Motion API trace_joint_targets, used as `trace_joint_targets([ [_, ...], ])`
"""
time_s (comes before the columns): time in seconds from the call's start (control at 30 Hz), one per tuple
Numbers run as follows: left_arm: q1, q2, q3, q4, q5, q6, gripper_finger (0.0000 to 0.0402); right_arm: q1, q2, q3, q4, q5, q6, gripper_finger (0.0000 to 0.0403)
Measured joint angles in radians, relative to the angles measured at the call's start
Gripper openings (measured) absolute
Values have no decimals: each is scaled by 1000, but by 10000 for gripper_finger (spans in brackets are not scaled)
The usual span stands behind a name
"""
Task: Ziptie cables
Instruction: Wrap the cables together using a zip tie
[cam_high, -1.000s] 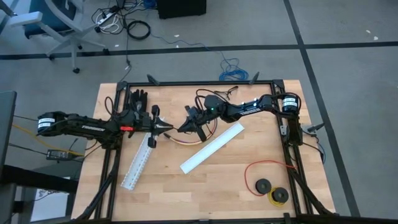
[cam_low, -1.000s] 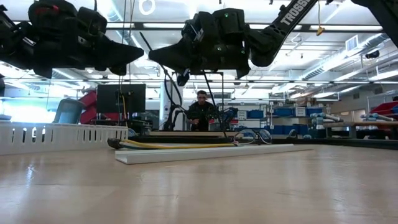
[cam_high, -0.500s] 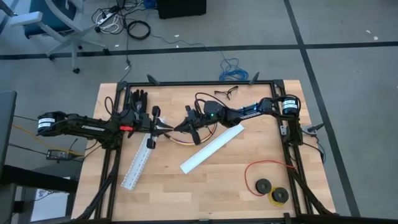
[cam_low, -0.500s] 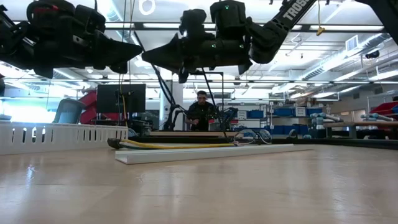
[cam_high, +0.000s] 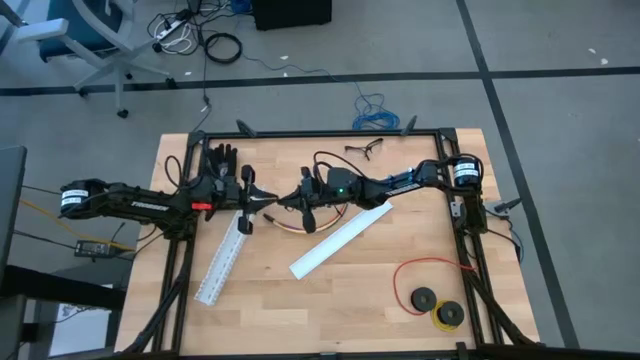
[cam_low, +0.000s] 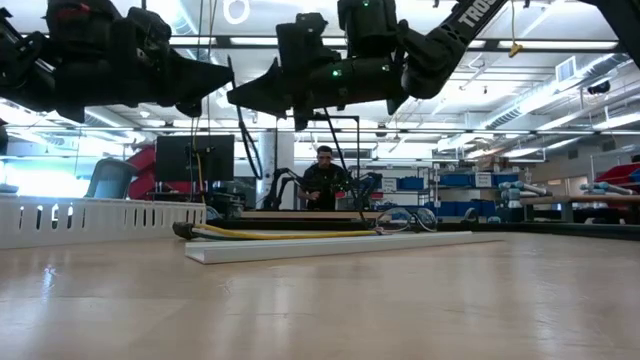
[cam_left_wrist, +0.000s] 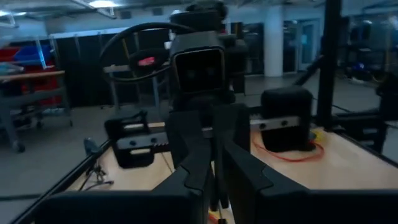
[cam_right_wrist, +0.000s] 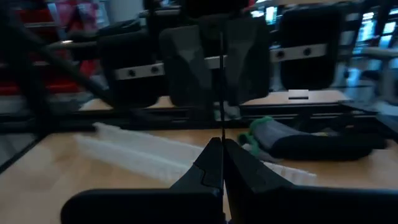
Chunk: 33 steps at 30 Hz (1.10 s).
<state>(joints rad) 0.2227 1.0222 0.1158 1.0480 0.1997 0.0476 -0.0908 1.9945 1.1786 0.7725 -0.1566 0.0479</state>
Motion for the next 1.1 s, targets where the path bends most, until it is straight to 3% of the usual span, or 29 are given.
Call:
trace_joint_targets([
  [0.23, -1, 0, 0, -1, -169, -162, 49, 31, 0, 0, 8, 298, -63, 0],
  [0.43, -22, 1, 0, -2, -318, -182, 49, 36, 0, 0, 11, 478, -140, 0],
  [0.6, -22, 44, 29, -7, -372, -189, 49, 11, 0, 0, 18, 556, -135, 0],
  [0.83, -23, 195, 136, -4, -372, -179, 49, 10, 0, 1, 6, 568, -155, 0],
  [0.9, -23, 221, 155, -6, -376, -163, 49, 26, 0, 2, -25, 628, -192, 0],
  [1.1, -23, 263, 201, -5, -470, -157, 48, 32, 1, 1, -27, 688, -208, 0],
])
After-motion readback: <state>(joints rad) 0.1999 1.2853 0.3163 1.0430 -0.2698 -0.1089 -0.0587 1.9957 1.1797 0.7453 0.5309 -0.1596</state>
